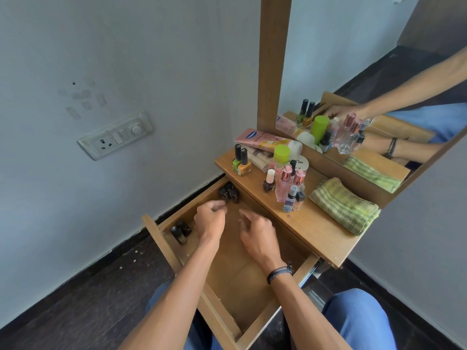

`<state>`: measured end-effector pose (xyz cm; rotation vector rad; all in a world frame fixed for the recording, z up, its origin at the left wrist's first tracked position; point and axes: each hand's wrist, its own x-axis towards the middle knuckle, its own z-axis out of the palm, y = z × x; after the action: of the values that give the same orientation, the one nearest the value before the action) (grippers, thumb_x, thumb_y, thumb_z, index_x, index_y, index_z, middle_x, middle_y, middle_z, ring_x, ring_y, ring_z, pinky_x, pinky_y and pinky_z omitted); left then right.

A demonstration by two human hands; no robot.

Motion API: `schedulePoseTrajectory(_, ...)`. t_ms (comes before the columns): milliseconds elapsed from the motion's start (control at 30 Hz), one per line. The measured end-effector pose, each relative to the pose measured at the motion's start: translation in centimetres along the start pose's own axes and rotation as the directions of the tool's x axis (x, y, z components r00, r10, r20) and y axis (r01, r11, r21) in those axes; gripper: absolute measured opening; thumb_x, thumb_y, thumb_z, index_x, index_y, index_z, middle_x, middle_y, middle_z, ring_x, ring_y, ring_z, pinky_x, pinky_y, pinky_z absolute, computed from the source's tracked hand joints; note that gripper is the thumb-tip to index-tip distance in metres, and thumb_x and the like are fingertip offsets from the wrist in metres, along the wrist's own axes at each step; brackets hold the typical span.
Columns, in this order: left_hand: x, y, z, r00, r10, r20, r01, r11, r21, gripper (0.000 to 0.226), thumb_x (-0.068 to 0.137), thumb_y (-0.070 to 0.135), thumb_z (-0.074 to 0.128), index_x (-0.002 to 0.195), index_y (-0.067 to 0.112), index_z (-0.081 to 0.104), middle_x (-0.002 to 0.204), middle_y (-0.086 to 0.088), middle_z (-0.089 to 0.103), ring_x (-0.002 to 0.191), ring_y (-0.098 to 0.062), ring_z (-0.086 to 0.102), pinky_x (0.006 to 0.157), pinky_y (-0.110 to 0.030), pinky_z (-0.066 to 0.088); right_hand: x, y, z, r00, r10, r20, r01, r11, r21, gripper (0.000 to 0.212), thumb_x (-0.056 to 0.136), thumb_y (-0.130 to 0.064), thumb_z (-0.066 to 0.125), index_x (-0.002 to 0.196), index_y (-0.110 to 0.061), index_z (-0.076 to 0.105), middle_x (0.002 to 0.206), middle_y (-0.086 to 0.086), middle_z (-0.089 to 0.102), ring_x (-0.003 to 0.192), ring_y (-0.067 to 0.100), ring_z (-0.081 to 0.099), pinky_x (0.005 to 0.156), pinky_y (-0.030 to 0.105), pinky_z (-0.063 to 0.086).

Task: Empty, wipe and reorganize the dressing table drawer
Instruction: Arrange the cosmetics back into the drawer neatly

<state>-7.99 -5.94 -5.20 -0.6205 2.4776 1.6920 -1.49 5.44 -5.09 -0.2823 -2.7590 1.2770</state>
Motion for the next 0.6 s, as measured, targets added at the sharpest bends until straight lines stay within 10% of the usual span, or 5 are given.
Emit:
schedulePoseTrajectory(200,-3.3,3.7,-0.4,0.947,0.311,0.08,-0.305,0.949,-0.076,0.02,0.09,0.012,0.073,0.108,0.021,0.075,0.093,0.017,0.073,0.085,0.009,0.066,0.076,-0.007,0.051,-4.2,-0.5,-3.5,0.967,-0.071,-0.245,0.074,0.997,0.006,0.022,0.096,-0.015,0.063,0.112,-0.022,0.076,0.108,-0.012,0.075,0.09,0.001,0.069,0.084,0.02,0.057)
schedulePoseTrajectory(600,-4.6,8.3,3.8,0.869,0.421,0.258,-0.474,0.858,0.197,0.036,0.085,0.026,0.08,0.119,0.023,0.072,0.112,0.002,0.075,0.105,-0.018,0.068,0.089,-0.035,0.054,-6.0,0.4,-8.1,0.913,0.032,-0.406,0.018,0.993,0.118,0.019,0.093,-0.013,0.067,0.104,-0.022,0.079,0.088,-0.011,0.076,0.077,0.004,0.069,0.072,0.037,0.06)
